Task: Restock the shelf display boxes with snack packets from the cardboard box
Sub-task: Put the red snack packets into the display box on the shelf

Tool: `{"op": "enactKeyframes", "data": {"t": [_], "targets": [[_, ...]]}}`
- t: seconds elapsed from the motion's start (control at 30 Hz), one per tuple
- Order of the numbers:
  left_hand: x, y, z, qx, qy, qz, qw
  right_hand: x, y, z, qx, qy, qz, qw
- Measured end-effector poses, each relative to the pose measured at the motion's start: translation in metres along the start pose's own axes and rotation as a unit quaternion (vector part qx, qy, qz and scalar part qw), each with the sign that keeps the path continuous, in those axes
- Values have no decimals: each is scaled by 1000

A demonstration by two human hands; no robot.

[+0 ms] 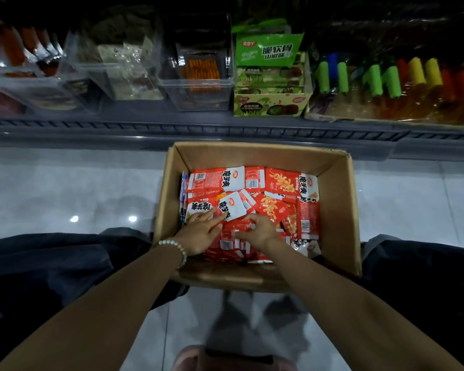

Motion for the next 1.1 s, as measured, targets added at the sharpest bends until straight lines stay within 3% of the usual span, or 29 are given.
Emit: {"op": "enactKeyframes", "data": {"t": [0.13,0.33,0.47,0.6,0.7,0.87,0.97,1.1], "targets": [[-4,-4,11,-30,-18,-6,999,0,1,10,9,31,4,999],[-17,-24,34,-234,-35,-18,971,-27,14,81,3,73,-35,997],[-35,-55,45,-291,-22,-61,955,-61,49,129,8,58,-22,998],[-58,-89,53,-420,10,-63,905,-91,90,159,94,-14,62,994],[-79,-137,67,-514,32,-154,844,-109,117,159,184,-42,109,976],[-128,-180,115,-607,-117,-246,747,-144,154,131,287,-3,168,943],[-155,-177,133,-579,-201,-256,747,-169,171,123,240,19,197,950],[-182,-180,142,-547,-219,-275,759,-197,191,126,145,-15,238,960]]}}
Point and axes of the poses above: each hand's wrist, its own x-axis towards the middle knuckle, its own z-axis out of the back of the hand, y = z × x, the point moved 10 cm from there along x, towards the middle knuckle, and after that the axes turned 8 degrees about y, right-handed, at the moved point
